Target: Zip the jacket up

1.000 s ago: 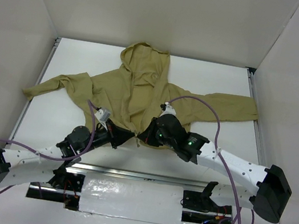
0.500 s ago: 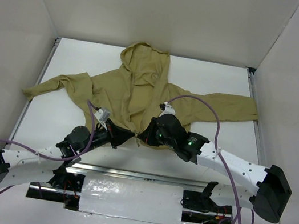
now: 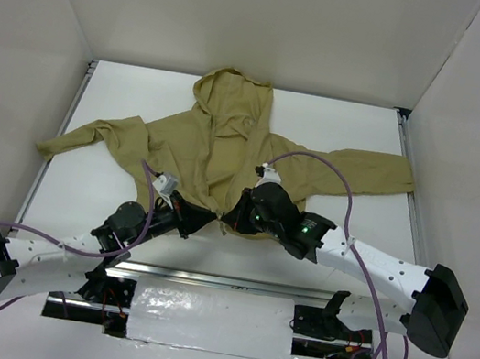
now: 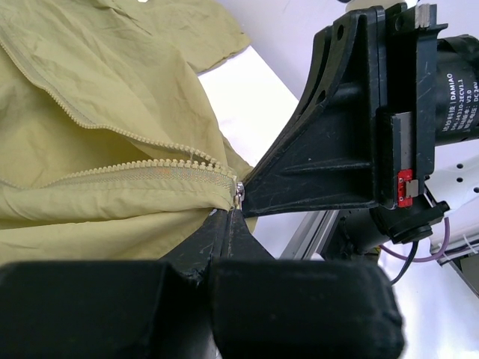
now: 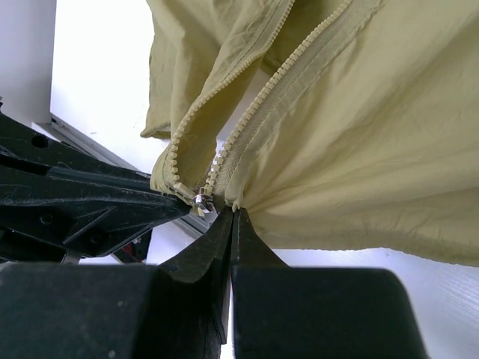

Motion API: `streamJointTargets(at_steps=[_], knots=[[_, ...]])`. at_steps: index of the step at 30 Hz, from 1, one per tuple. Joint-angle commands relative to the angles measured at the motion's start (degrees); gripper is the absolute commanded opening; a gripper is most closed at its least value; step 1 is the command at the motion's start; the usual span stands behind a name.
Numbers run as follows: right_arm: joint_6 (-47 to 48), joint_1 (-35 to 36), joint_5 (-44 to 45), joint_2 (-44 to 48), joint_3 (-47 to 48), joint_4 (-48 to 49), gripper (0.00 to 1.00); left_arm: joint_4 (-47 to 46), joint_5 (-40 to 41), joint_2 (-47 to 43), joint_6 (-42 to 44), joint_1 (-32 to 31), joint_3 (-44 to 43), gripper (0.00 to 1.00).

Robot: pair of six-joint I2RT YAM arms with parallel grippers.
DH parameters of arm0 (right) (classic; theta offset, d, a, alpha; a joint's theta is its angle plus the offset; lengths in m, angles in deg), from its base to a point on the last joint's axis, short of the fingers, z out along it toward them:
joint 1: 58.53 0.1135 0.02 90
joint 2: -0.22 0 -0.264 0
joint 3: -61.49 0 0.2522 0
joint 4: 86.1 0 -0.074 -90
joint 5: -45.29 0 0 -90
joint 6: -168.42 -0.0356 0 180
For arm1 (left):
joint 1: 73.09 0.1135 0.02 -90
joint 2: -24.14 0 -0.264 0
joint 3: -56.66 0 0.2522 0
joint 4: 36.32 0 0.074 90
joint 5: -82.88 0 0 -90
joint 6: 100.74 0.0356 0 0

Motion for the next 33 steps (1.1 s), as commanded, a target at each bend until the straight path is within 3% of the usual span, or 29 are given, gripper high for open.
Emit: streamJointTargets(at_steps=[1, 18, 33], knots=[[1.7, 0.7, 1.1, 1.2, 2.3, 1.9, 0.0, -5.3, -1.8, 0.5, -0.6, 0.2, -1.4, 0.0], [13.3, 0.7, -1.9, -3.4, 7.7, -2.7, 0.0, -2.9, -4.1, 1.2, 0.2, 0.2, -2.6, 0.0], [18.6, 0.6, -5.4, -1.8, 7.9, -2.6, 0.0, 0.1, -5.5, 2.6, 2.9, 0.2, -4.2, 0.0]])
